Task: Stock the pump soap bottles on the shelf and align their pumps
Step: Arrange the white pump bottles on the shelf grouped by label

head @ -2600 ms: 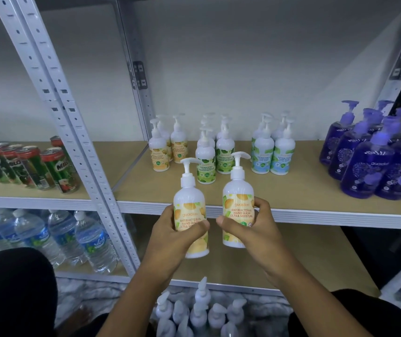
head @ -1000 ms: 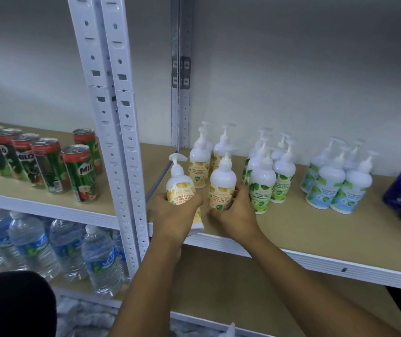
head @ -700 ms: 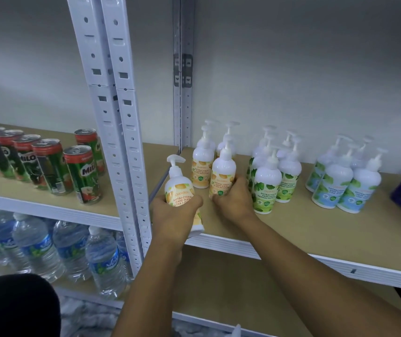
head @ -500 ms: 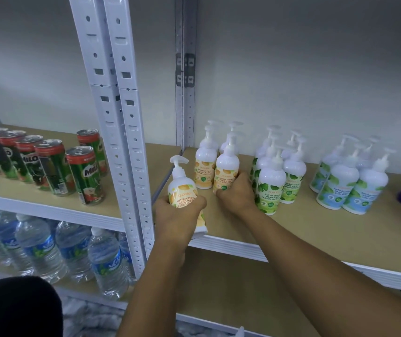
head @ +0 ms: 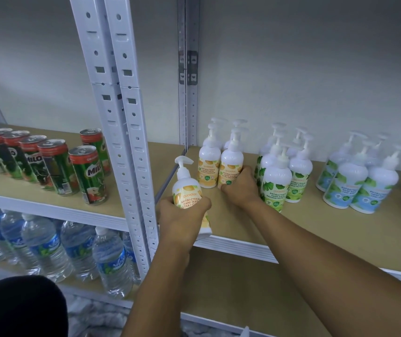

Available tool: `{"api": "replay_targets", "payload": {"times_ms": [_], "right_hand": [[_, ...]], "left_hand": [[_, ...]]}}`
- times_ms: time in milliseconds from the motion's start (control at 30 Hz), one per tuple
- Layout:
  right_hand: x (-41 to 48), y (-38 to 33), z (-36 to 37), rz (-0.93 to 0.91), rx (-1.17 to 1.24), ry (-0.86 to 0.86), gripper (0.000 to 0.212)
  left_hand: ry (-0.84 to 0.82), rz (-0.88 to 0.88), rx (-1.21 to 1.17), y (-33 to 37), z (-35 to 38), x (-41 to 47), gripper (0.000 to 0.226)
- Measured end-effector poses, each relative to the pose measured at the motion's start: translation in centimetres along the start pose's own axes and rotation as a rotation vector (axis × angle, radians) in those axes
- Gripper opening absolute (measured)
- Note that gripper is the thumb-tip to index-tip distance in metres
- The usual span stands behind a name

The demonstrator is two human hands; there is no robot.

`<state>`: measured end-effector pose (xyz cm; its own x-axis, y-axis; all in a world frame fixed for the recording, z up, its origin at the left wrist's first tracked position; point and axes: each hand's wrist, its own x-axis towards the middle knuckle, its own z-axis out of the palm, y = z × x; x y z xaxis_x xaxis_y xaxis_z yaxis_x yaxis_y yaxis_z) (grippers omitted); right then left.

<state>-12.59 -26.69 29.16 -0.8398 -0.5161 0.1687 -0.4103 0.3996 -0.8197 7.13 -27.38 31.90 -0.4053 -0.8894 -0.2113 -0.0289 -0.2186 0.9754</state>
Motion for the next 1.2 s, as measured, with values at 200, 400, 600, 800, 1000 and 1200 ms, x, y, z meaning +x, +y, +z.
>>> {"api": "replay_targets", "payload": {"times_ms": [200,400,600,800,1000,1200], "right_hand": [[0.1,-0.1,-0.1,0.009,-0.025,-0.008,0.056],[-1.4,0.4,-0.5,0.049,0.011,-0.035,0.066],[-6.5,0.4,-2.1,-0.021,-0.123,-0.093,0.078],[-9.5,1.8,-4.5,-0.250,-0.454,-0.274,0.061],[-10.6,3.6,-5.4,-0.390,-0.585,-0.257,0.053],[-10.4,3.7,-4.8,-0.405,-0.590,-0.228,0.052]], "left_hand": [[-0.012,-0.003,-0.004,-0.1,0.2,-0.1,0.054],[-0.033,0.013,-0.012,0.0,0.6,-0.2,0.057],[-0.065,0.131,0.008,0.4,0.6,-0.6,0.053],[-0.012,0.355,0.153,-0.3,0.8,-0.4,0.053],[-0.009,0.470,0.143,-1.7,0.7,-0.1,0.055],[0.009,0.473,0.191,-2.6,0.2,0.5,0.062]]}}
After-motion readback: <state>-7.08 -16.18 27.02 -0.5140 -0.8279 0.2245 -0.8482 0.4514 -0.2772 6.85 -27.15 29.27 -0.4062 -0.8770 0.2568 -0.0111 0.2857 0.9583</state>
